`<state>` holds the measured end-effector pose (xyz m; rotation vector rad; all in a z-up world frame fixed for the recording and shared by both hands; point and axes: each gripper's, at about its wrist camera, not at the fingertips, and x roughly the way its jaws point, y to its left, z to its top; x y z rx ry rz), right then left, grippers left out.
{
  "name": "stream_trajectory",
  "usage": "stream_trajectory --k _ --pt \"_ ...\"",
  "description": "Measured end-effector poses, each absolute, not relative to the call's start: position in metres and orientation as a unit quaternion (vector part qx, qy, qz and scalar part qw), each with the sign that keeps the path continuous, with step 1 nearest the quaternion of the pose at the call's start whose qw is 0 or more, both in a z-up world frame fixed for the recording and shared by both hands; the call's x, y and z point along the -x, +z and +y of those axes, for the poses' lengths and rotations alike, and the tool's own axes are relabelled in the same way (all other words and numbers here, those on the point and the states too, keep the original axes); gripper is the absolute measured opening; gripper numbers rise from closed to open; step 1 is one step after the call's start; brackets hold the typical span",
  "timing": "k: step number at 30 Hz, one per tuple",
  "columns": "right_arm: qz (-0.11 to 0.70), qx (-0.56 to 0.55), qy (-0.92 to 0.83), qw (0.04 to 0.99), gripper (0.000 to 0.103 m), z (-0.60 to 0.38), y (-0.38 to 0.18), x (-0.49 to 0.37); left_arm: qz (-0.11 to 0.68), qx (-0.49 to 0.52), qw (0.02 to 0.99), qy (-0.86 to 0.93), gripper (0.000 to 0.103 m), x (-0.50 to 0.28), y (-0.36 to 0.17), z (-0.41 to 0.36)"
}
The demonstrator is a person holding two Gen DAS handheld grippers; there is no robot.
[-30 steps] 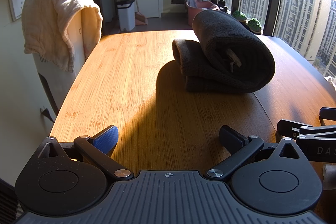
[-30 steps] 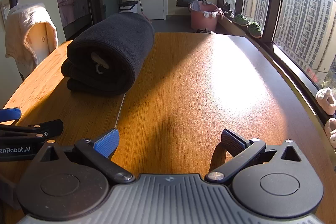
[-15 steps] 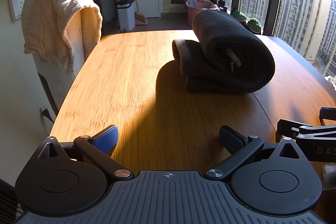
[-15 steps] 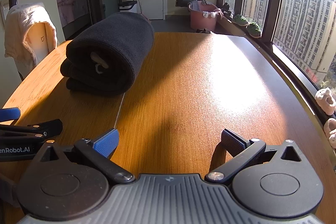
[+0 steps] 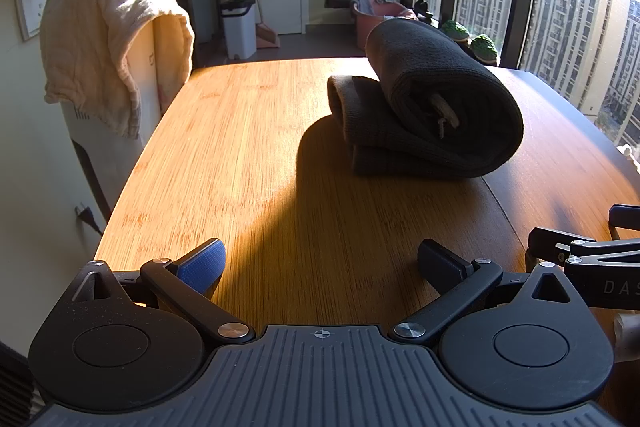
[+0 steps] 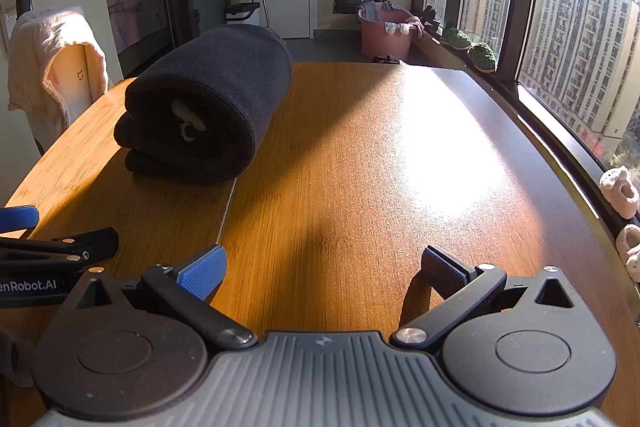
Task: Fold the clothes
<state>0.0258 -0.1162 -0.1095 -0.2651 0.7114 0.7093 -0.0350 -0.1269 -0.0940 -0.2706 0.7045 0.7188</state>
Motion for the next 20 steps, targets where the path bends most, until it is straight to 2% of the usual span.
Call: stream_trajectory --k 20 --pt "0.34 0.127 0.339 0.868 0.103 -0.1194 -0.1092 -0.0268 0.337 0.129 0.868 0.342 0.103 0.035 -0.0937 -0.1261"
